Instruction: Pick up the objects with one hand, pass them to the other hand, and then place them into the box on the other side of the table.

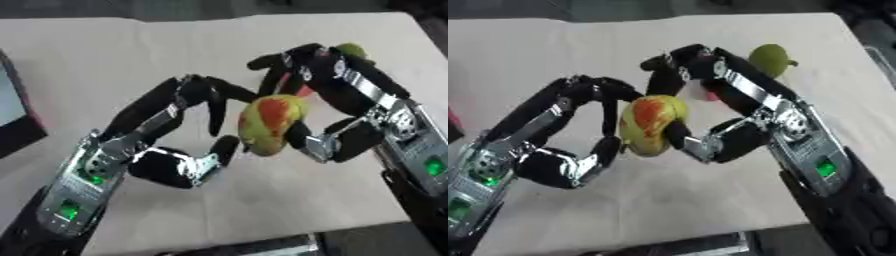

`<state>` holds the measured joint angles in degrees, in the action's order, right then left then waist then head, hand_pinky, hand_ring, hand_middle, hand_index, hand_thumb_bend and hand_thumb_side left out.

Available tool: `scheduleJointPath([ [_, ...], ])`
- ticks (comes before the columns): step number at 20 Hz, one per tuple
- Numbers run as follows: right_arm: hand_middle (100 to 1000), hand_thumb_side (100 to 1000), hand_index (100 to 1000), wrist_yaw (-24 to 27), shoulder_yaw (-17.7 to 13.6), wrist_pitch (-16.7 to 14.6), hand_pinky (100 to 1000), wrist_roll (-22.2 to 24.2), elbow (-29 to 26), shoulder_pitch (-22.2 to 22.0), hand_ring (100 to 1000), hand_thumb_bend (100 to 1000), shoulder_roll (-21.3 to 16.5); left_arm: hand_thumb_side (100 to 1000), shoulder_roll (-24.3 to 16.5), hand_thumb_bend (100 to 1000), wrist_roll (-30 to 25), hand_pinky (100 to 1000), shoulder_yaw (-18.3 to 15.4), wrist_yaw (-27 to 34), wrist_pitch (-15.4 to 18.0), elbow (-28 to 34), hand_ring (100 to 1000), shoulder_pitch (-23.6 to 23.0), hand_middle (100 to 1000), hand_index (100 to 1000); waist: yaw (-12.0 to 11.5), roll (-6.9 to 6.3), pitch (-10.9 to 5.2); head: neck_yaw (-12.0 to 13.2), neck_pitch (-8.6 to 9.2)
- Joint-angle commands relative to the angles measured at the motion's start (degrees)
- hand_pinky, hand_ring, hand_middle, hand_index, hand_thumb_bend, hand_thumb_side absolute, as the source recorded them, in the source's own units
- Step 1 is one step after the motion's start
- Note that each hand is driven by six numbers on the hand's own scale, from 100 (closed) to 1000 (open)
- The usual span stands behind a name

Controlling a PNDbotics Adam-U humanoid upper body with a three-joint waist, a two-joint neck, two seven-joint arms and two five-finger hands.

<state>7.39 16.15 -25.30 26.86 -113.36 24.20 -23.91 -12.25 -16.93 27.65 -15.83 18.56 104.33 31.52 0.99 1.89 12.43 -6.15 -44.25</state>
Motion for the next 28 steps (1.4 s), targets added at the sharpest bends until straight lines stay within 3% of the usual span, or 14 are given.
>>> scheduleJointPath([
  [1, 691, 232, 337, 0.9, -0.2, 0.6, 887, 0.1, -1.2, 0.7, 587, 100, -0.8, 601, 0.6, 100, -0.1, 839, 0.6, -0.2, 0.2, 0.3, 368, 1.1, 320, 934, 0.1, 0.09, -0.68, 0.1, 0.13],
  [8, 693, 213, 336, -2.0, -1.0, 1.9, 880, -3.5, -1.2, 0.9, 590, 100, -1.0, 614, 1.1, 100, -0.5, 842, 1.1, -0.7, 0.5, 0.0, 369, 0.9, 321, 935, 0.2, 0.07, -0.63, 0.1, 0.13],
  [19, 701, 155, 339, -18.0, -1.1, -0.6, 861, -15.0, -1.2, 1.0, 614, 100, -1.1, 662, 1.4, 100, -0.3, 852, 0.9, -0.4, -0.1, -0.1, 375, 0.8, 344, 945, 0.3, 0.1, -0.71, 0.2, 0.13],
  [28, 708, 139, 344, -23.8, 0.2, -2.8, 859, -16.2, -1.2, 0.8, 625, 100, -0.6, 649, 2.2, 100, 2.1, 859, 0.7, -2.2, -1.7, -1.5, 374, 0.9, 345, 924, 0.3, 0.16, -0.64, 0.2, 0.13],
])
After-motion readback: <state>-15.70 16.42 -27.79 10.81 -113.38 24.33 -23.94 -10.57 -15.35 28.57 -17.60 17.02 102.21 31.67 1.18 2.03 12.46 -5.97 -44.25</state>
